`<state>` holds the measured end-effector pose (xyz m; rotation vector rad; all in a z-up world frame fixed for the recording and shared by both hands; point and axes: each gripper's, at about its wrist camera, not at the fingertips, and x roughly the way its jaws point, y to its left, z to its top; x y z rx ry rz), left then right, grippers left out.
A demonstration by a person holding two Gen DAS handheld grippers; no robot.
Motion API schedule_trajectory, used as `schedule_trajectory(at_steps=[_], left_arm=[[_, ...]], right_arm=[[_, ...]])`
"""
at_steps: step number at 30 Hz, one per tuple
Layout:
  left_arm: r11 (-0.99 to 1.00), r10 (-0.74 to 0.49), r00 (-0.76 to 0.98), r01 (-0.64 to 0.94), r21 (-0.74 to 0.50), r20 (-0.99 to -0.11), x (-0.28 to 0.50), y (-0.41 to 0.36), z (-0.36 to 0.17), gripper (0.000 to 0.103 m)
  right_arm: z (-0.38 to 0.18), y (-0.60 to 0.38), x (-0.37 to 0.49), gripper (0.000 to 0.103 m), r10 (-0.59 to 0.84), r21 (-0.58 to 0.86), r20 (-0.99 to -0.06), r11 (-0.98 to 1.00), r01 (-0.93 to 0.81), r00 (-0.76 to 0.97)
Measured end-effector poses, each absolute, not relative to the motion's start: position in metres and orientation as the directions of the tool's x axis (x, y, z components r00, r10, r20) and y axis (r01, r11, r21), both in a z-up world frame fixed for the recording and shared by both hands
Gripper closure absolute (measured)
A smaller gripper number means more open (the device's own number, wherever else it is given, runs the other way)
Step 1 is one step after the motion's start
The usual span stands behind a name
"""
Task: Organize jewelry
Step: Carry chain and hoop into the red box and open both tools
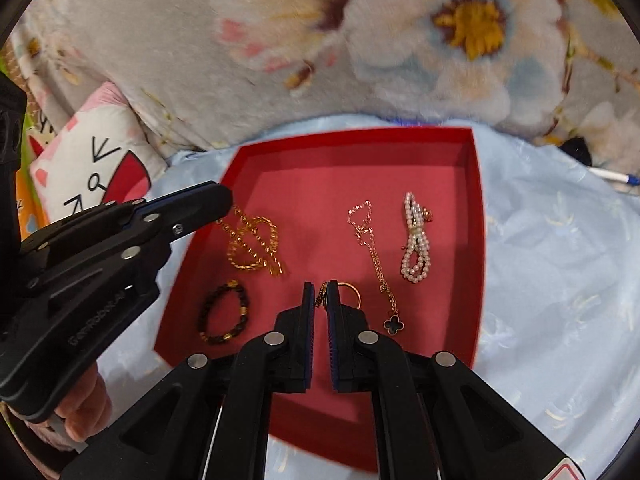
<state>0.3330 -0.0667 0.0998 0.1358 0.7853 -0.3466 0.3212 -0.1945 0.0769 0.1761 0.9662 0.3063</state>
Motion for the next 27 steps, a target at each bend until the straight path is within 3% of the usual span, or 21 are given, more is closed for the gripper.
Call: schedule_trajectory(at_steps=[15,20,27], left_arm=[[0.959,-0.202,0.638,0.284,-0.017,-0.744,0.382,-0.059,0.065,0.098],[0.967,-0.187,0.663,0.254,-0.017,-0.725,0.377,-0.048,0.068,0.069],[0.966,-0.202,0.7,0.256,-0.023,-0.685,0.336,-0.025,0.088,0.061]], right_arm=[[0.04,-0.179,0.364,0.093,0.291,0.264,-0.831,0.956,-0.124,0.474],[0.053,-0.185,0.354,0.092,0.277,0.25,-0.802,0.96,-0.123,0.529],[0.083,-0.209,0.297,0.087,0.252,0.216,-0.746,0.967,-0.134,0.617]])
